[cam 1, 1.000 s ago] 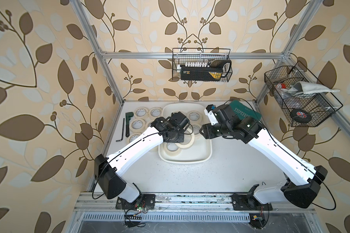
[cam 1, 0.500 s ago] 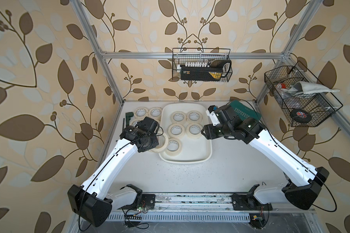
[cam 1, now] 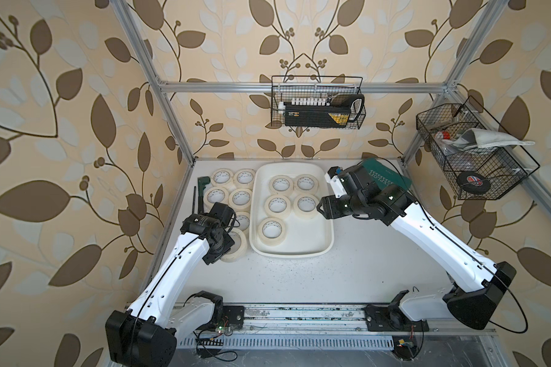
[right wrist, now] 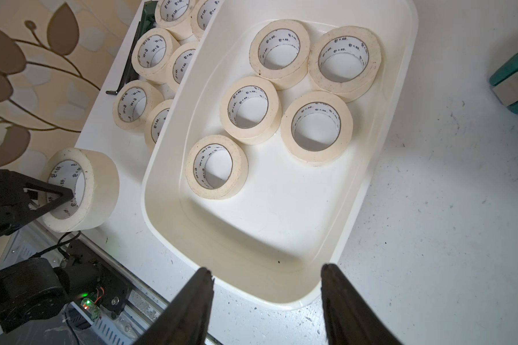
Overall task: Take out the art tape in the storage box
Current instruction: Place the art tape at the center of the board.
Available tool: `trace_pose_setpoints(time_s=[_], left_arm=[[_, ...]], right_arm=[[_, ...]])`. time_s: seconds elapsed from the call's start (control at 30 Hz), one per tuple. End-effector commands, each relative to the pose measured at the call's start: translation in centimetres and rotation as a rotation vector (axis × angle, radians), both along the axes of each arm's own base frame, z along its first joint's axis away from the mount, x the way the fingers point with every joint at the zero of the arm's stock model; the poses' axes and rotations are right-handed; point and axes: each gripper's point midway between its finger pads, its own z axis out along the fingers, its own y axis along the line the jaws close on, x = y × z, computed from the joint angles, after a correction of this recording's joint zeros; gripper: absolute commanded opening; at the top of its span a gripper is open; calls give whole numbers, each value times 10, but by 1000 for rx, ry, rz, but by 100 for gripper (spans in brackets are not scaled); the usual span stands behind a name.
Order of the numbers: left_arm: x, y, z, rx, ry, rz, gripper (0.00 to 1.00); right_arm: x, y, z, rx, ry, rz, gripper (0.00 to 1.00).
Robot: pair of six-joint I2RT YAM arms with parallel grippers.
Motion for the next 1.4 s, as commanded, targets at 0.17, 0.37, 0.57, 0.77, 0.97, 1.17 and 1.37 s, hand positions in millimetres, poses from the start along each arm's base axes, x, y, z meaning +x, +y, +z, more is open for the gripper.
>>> trace_pose_setpoints(time_s=[0.17, 0.37, 0.57, 0.77, 0.97, 1.17, 1.37], left_arm=[[0, 16, -38, -36, -9, 238, 0], [0, 23, -70, -29, 19, 340, 0], [-4, 46, -79, 32, 12, 443, 0], [-2, 58, -89, 49, -1, 489, 0], [0, 72, -95, 38, 7, 531, 0], [3, 79, -103, 21, 13, 542, 9], [1, 83, -111, 8, 18, 565, 23]], right_arm=[[0, 2, -15, -4, 31, 15, 59], [1, 8, -25, 6, 70, 23, 59], [0, 15, -40, 20, 120, 27, 60], [1, 23, -52, 29, 154, 37, 60], [2, 27, -60, 28, 175, 41, 60], [3, 32, -69, 26, 195, 45, 60], [3, 37, -74, 24, 207, 50, 60]])
